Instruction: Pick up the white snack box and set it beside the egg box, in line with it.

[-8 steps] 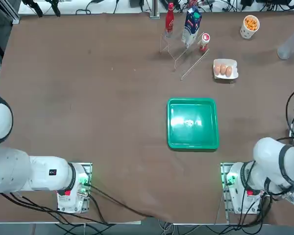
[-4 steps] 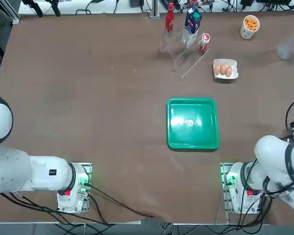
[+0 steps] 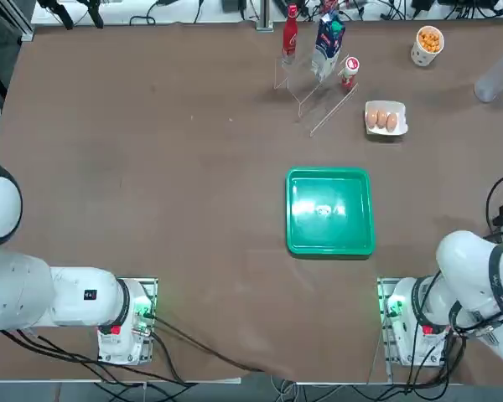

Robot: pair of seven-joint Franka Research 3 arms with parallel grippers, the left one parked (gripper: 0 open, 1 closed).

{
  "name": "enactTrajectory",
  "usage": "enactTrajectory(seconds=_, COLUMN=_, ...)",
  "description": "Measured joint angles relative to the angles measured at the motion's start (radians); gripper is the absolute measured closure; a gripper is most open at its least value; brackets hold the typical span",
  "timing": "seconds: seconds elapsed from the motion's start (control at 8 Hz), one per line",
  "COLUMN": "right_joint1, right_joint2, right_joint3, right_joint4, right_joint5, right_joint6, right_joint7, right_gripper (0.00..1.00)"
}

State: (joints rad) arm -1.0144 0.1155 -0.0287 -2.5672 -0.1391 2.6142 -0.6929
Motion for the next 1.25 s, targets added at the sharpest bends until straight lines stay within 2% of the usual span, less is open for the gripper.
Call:
enactTrajectory(seconds=0.12, right_joint1=0.0, right_joint2=0.012, right_joint3=0.001, right_joint4=-0.002, right_joint5=0.0, right_joint6=0.02, right_joint7=-0.001, right_gripper=0.15)
enactTrajectory(seconds=0.25, right_joint1=-0.001, right_joint2=0.029, right_joint3=0.001, right_joint4=-0.003, right_joint5=0.0, right_joint6=0.04, right_joint7=-0.001, right_gripper=0.29)
enactTrajectory(seconds=0.38, right_joint1=-0.004, right_joint2=0.044, right_joint3=0.001, right_joint4=-0.003, right_joint5=0.0, right_joint6=0.055, right_joint7=-0.003, right_gripper=0.36)
enactTrajectory(seconds=0.5, right_joint1=-0.007, right_joint2=0.053, right_joint3=0.001, right_joint4=-0.003, right_joint5=0.0, right_joint6=0.065, right_joint7=-0.005, right_gripper=0.6)
enactTrajectory(seconds=0.75, right_joint1=-0.01, right_joint2=0.055, right_joint3=0.001, right_joint4=-0.003, right_joint5=0.0, right_joint6=0.07, right_joint7=-0.017, right_gripper=0.97)
enactTrajectory(seconds=1.0, right_joint1=-0.011, right_joint2=0.052, right_joint3=0.001, right_joint4=0.0, right_joint5=0.0, right_joint6=0.062, right_joint7=-0.021, right_gripper=0.98)
enactTrajectory(seconds=1.25, right_joint1=-0.008, right_joint2=0.01, right_joint3=0.013, right_joint4=0.017, right_joint5=0.0, right_joint6=-0.023, right_joint7=-0.022, right_gripper=0.98)
